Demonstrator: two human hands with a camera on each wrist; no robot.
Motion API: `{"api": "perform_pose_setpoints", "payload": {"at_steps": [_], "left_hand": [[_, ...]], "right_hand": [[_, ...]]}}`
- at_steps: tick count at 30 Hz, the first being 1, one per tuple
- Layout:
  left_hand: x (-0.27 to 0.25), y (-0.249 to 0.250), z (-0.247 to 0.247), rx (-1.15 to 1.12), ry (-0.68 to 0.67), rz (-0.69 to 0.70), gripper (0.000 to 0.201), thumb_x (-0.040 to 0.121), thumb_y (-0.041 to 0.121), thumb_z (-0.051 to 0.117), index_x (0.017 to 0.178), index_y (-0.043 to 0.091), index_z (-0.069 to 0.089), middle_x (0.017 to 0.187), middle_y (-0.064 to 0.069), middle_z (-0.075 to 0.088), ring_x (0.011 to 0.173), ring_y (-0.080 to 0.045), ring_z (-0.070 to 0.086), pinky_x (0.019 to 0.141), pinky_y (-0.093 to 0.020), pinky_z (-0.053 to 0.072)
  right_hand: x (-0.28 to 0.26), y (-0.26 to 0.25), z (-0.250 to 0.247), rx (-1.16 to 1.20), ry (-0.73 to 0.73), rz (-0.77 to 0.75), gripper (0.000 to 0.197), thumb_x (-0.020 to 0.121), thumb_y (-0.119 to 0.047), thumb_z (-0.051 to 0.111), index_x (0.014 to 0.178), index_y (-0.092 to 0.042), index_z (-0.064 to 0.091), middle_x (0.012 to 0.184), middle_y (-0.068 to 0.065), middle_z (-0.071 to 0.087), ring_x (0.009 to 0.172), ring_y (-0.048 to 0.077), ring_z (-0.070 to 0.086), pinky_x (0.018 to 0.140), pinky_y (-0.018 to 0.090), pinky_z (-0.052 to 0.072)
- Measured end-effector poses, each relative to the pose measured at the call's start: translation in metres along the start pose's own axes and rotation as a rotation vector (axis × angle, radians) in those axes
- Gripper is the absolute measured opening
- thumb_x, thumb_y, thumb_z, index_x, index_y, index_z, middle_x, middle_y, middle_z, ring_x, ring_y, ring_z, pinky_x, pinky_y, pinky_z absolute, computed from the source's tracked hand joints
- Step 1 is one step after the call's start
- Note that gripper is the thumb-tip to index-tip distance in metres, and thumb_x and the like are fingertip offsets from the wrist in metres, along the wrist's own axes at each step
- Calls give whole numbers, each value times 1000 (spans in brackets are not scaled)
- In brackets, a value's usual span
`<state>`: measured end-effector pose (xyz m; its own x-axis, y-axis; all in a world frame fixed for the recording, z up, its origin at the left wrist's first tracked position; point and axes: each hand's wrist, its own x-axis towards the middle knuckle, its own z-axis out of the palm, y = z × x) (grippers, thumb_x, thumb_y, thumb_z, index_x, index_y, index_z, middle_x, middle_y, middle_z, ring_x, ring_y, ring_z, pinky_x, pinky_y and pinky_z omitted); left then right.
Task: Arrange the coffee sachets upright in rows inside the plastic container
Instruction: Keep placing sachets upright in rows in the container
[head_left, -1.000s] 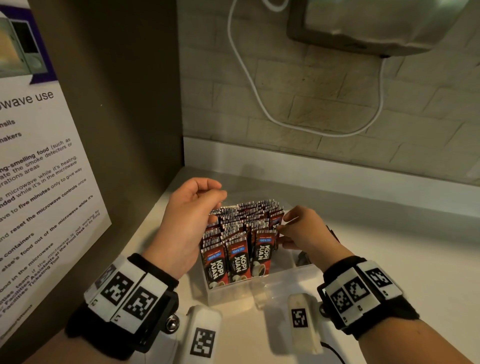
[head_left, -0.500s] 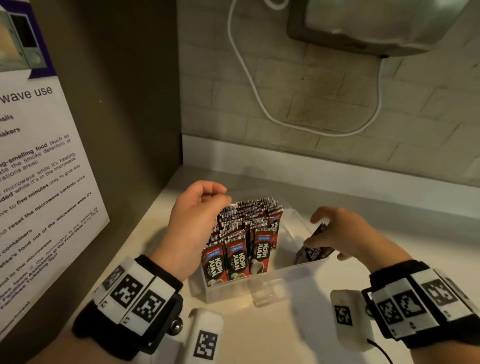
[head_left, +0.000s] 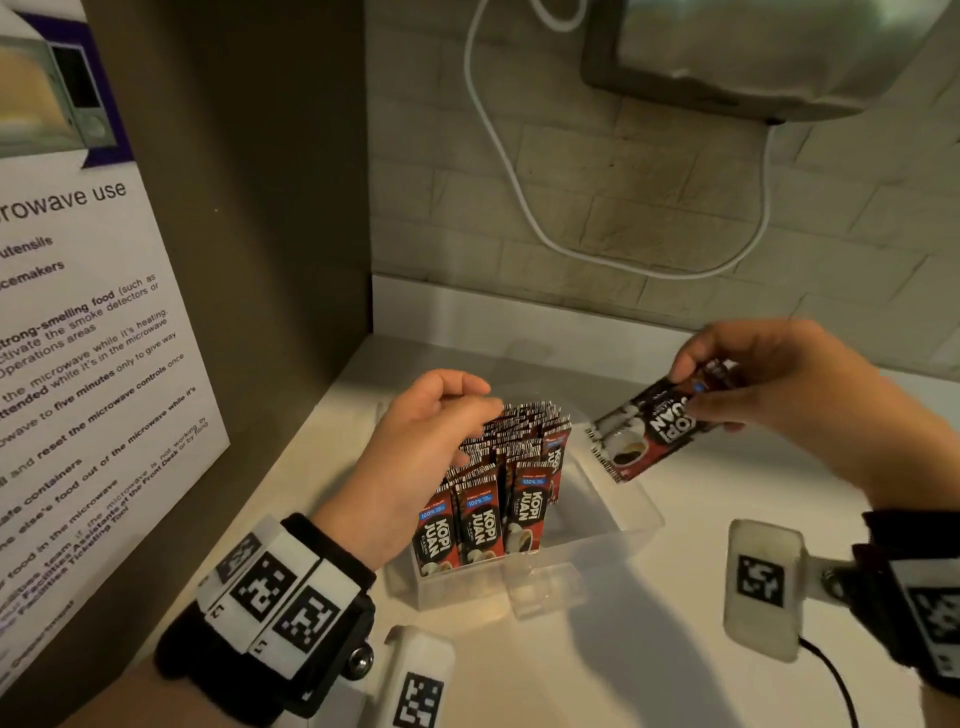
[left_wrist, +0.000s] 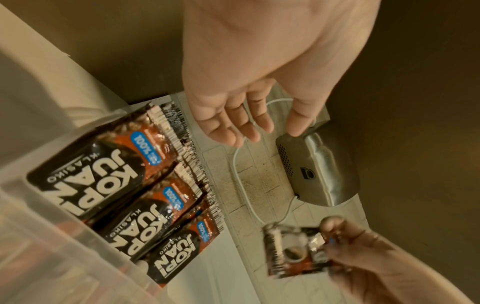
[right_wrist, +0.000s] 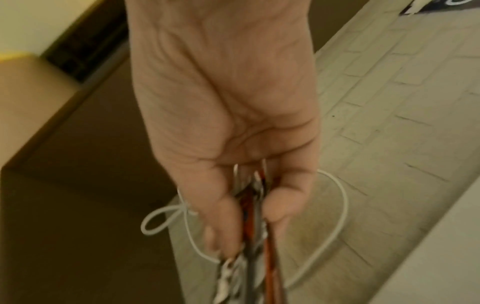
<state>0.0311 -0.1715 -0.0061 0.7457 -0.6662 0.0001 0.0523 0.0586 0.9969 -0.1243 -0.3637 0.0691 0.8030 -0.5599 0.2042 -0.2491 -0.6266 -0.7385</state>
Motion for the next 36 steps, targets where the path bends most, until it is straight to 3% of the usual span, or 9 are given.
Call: {"api": "perform_pose_setpoints", "payload": {"at_steps": [3,6,10,13,15,19,26,31,36], "left_hand": [[-4,3,6,-7,-222,-86,24,83,29,65,106,21,65,107,-3,71,101,-16,65,92,-34,49],[-7,2,10,-113,-527,-265,50,75,39,74,117,14,63,112,-13,68,99,-25,64,94,-43,48],[-8,-1,4,-262,-821,-374,42,79,35,61,114,11,59,100,-13,69,90,-25,66,72,-38,57],[-13,2,5,-261,-718,-325,17,87,26,60,88,13,70,75,-8,65,62,-19,64,47,-26,50],[-14,5,6,-273,-574,-267,22,82,30,58,87,12,70,72,-8,65,54,-17,61,38,-21,43],[-13,4,8,-279,-368,-139,37,74,30,64,107,13,66,90,-12,72,70,-19,70,42,-23,47],[-13,0,13,-266,-182,-118,43,62,26,75,102,15,67,93,-7,75,75,-18,73,46,-22,49],[-13,3,16,-326,-145,-191,27,88,30,62,108,13,64,85,-9,74,65,-16,70,41,-23,48],[-11,1,15,-336,-104,-198,22,89,26,63,106,12,64,80,-6,74,59,-13,68,38,-20,46]], "right_hand": [[-2,-22,2,184,-306,-164,25,67,15,74,75,-8,69,68,10,65,59,11,56,55,17,47],[2,-30,18,171,-556,-233,19,68,0,75,81,-13,70,74,9,66,65,17,57,61,26,48],[8,-33,42,288,-615,-251,26,72,7,68,91,-10,62,76,4,65,64,19,57,59,28,50],[9,-30,57,444,-461,-213,39,74,13,68,101,-10,52,79,5,65,63,14,58,55,22,48],[8,-26,67,552,-269,-154,42,71,3,74,104,-12,52,85,8,61,63,15,58,52,24,48],[-2,-21,84,663,-103,8,42,69,-23,77,103,-11,57,84,6,57,58,13,57,48,26,45],[-9,-19,97,655,-70,73,11,78,-12,70,76,-7,61,63,3,60,43,9,50,39,21,38],[-8,-17,102,682,25,109,20,82,-2,67,68,-10,56,56,5,58,38,12,45,37,20,35],[-7,-17,101,704,88,144,15,88,-7,63,75,-8,55,58,8,58,35,14,44,34,21,34]]}}
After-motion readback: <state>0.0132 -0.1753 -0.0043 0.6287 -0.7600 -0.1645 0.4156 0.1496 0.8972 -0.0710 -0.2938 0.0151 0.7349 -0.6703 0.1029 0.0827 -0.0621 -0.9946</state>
